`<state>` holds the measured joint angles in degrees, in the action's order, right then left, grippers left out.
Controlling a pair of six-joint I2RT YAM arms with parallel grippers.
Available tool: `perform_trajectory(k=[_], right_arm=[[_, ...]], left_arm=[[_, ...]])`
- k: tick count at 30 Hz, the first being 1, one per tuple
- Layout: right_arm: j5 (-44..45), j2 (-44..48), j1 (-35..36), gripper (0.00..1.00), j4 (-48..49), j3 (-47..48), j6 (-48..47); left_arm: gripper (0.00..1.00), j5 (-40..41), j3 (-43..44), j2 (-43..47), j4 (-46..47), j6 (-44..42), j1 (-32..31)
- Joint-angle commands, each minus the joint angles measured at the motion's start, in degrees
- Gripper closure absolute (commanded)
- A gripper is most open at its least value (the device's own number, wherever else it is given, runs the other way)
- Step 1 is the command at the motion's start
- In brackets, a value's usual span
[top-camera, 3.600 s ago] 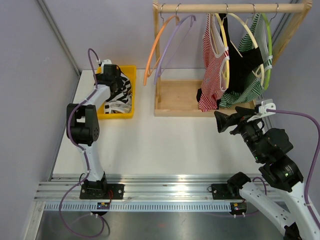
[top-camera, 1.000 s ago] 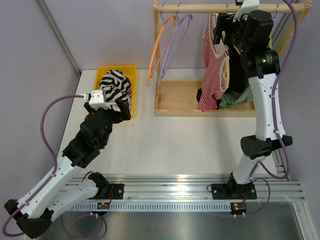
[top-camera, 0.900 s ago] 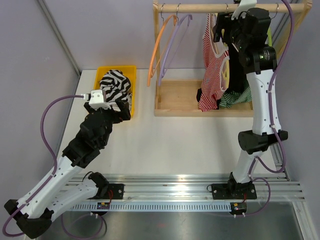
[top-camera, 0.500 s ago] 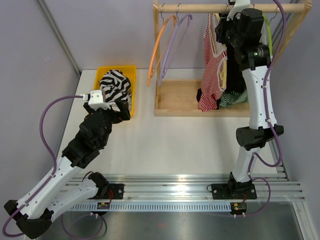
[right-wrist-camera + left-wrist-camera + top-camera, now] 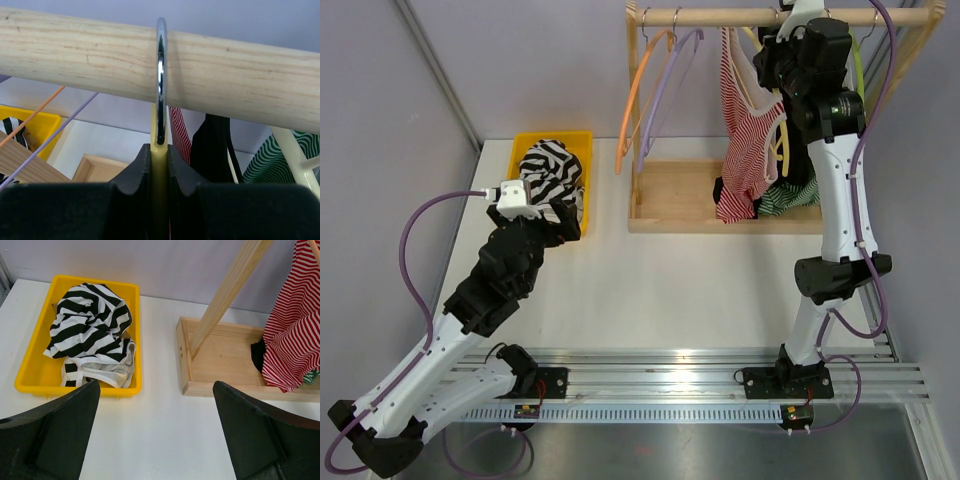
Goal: Remove the tank top from the hanger
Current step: Grab a hanger with a tank top on it with the right arm
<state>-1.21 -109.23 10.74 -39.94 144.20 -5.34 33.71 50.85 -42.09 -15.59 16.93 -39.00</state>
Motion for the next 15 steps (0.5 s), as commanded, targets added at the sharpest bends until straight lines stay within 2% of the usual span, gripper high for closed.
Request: perform_trajectory(k=[1, 7, 15], right_arm=[[-1.5, 5.3, 0.0, 1.0, 0.8, 3.5, 0.0], [-1.7, 7.4, 0.0, 1.0, -0.2, 5.9, -0.3], [-2.5, 12.8, 0.2, 1.0, 0.8, -0.3, 0.1]], left_arm=[[0.01, 0.5, -0.2, 0.5, 1.9, -0.2, -0.2], [0.01, -0.2, 0.0, 0.4, 1.2, 0.1, -0.3], [0.01, -1.1, 0.0, 1.3, 0.2, 1.0, -0.2]])
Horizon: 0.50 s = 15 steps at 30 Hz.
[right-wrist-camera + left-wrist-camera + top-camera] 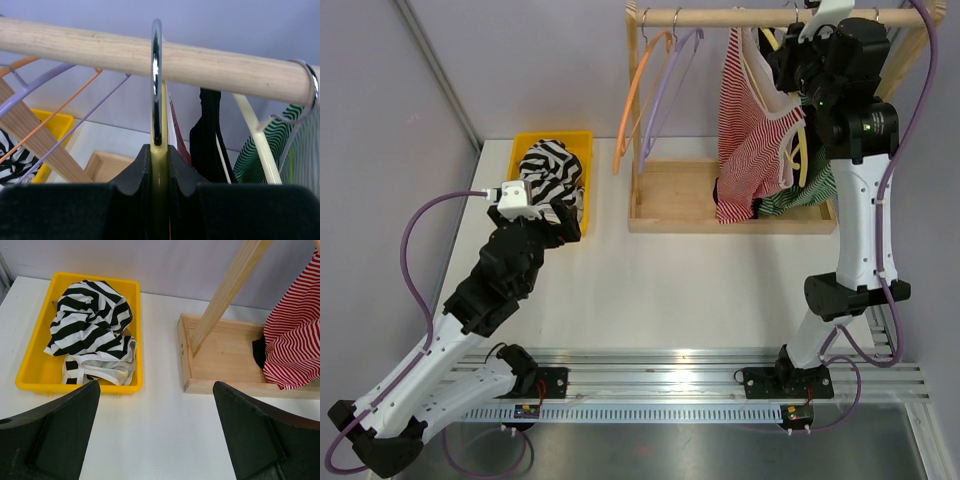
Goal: Remove the tank top from the hanger
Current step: Grab a hanger with a tank top on it with the right arm
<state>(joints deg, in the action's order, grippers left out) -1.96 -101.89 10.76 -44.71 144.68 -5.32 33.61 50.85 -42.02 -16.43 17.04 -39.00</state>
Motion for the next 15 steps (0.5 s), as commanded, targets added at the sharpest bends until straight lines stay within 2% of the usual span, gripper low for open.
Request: perform_trajectory(k=[1, 4, 8, 15], right_arm=[[-1.7, 6.2, 0.3, 1.0, 5.4, -1.8, 0.0], [-0.4, 12.6, 1.2, 1.0, 6.2, -10.1, 0.1], [0.9, 23.9, 2.4, 1.0, 13.3, -31.6, 1.5], [3.3, 37.3, 5.4, 1.0, 11.5, -47.7, 3.9]], left_arm=[[0.01, -1.0, 0.0, 1.3, 0.7, 1.2, -0.2], [0.01, -1.6, -0.7, 1.9, 0.5, 2.0, -0.2], [0.01, -3.3, -0.8, 1.9, 0.0, 2.9, -0.2], [0.01, -7.2, -1.8, 2.3, 1.0, 4.2, -0.4]])
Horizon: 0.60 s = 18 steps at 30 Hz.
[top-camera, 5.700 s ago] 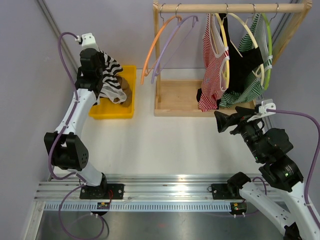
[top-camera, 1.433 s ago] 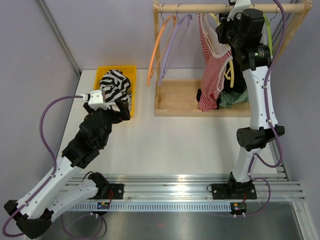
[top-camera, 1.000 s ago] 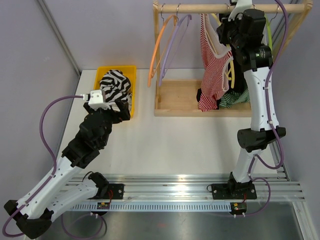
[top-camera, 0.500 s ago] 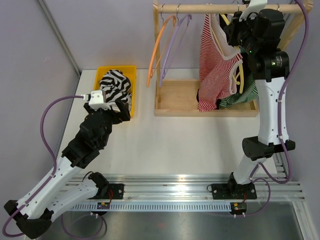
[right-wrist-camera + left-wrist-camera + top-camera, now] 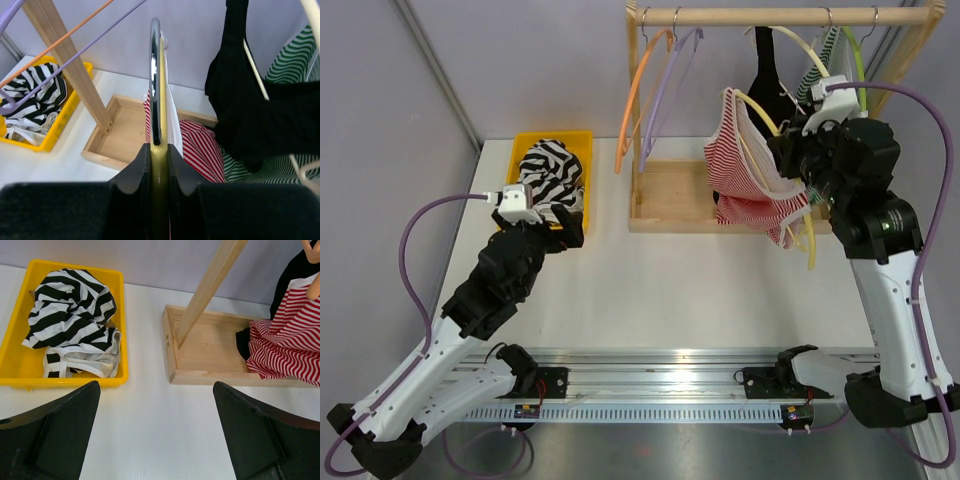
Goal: Remove the tank top from the hanger
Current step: Grab a hanger with a tank top on it with the right arm
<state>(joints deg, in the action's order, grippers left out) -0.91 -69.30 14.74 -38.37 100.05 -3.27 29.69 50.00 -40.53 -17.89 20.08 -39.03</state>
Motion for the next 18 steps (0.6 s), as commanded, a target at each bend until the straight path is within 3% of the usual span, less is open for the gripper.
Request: perform_trajectory(k=[1, 9, 18], right_arm=[[1.9, 7.4, 2.0, 1.0, 5.1, -4.7, 2.3], [-5.8, 18.8, 6.3, 1.0, 2.0, -15.7, 7.8], [-16.8, 22.5, 6.4, 1.0, -5.0, -13.7, 9.9]], left_arm=[[0.01, -3.7, -1.3, 0.7, 2.8, 1.4, -0.3], [0.01, -4.6, -2.2, 0.9, 3.3, 1.2, -0.7], [0.01, -11.0, -1.7, 0.7, 7.5, 2.6, -1.4]])
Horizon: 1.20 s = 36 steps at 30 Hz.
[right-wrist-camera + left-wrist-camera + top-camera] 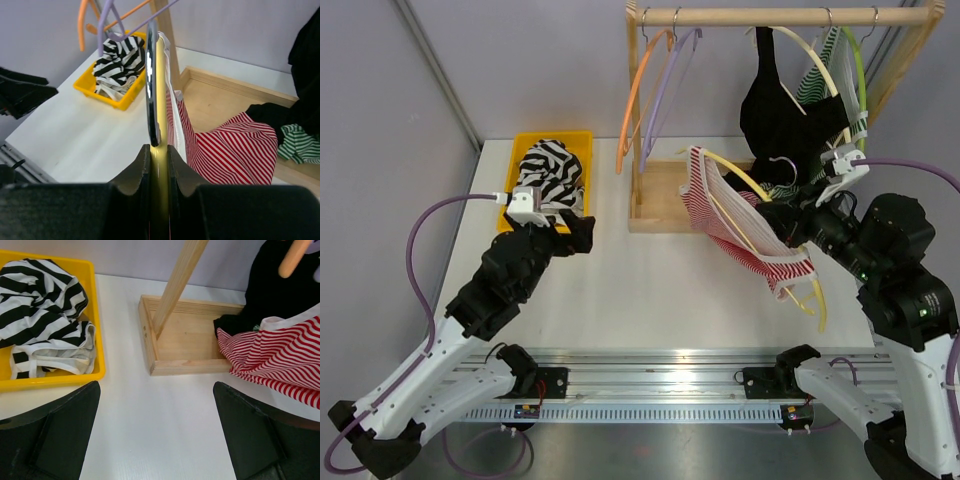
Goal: Remove the tank top from the hanger
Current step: Grab a hanger with a tank top on it with the right arm, then remove the tank top from the hanger
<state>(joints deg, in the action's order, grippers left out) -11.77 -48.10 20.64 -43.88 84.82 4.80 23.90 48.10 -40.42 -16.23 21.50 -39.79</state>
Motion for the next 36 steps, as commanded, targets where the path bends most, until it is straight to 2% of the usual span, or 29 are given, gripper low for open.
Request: perform_trajectory(k=[1, 3, 7, 17, 29, 33, 36], right_arm=[[-6.3, 1.8, 0.5, 1.0, 0.7, 0.6, 2.0], [-7.6, 2.2, 0.5, 1.0, 1.4, -3.0, 2.2], [-8.9, 4.0, 0.5, 1.0, 5.7, -10.9, 3.6], [-11.3, 5.7, 1.8, 1.0, 10.4, -19.7, 4.4], [-12.1, 8.5, 2.4, 1.0, 10.2, -21.4, 3.6], [-13.0, 9.3, 2.3, 1.0, 10.3, -21.7, 4.0], [-13.0, 9.6, 2.4, 1.0, 10.2, -21.8, 3.9]], left_arm=[[0.01, -6.3, 0.2, -0.3, 6.7, 1.4, -0.9], [0.01, -8.4, 1.1, -1.6, 9.2, 1.8, -2.5], [0.02, -6.3, 2.5, -5.7, 13.3, 0.6, -7.9], [0.01, -3.9, 7.2, -18.9, 24.1, -1.0, -18.8], [0.04, -0.2, 10.3, -29.8, 27.3, -1.3, -19.2], [0.1, 3.1, 11.6, -32.3, 26.8, -2.3, -19.2], [0.2, 4.2, 11.9, -33.6, 27.4, -3.2, -19.2]])
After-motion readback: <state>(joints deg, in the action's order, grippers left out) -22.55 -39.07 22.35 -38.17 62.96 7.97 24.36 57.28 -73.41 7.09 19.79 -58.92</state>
